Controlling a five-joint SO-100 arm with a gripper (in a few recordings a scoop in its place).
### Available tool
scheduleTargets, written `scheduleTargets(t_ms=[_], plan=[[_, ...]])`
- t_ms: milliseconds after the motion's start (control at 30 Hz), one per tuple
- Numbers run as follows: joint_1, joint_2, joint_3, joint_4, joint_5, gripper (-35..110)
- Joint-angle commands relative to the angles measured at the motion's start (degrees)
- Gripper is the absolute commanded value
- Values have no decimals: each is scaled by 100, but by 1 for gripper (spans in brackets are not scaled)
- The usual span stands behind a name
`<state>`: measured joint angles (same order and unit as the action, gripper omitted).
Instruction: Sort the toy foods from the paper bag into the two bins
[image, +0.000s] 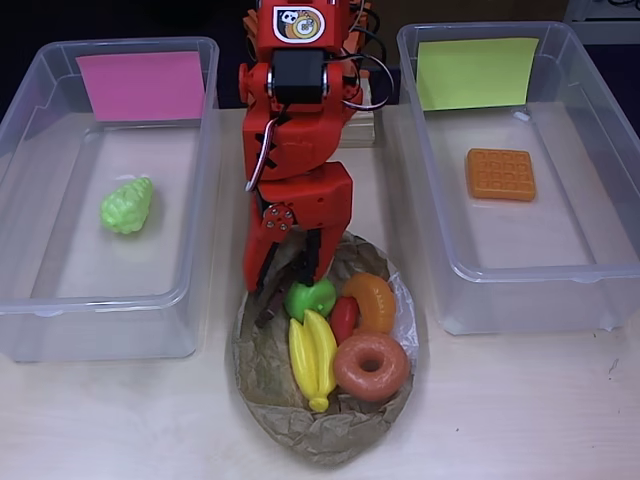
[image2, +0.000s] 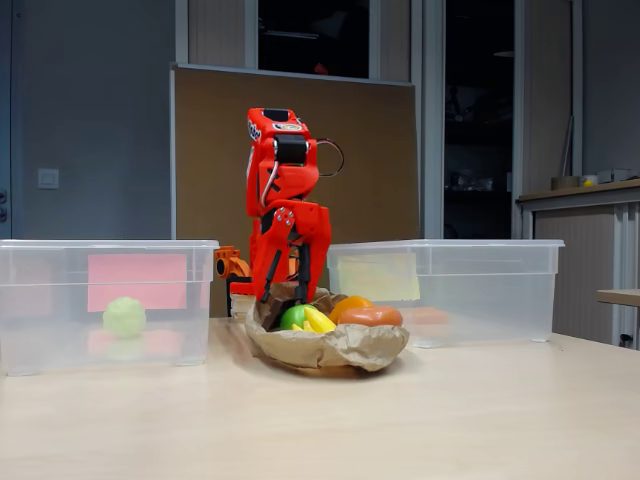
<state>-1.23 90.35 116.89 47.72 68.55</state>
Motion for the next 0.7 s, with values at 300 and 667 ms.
scheduleTargets(t_ms=[300, 667], plan=[[132, -202, 70, 70, -88, 13], [237, -272, -105, 659, -70, 1]])
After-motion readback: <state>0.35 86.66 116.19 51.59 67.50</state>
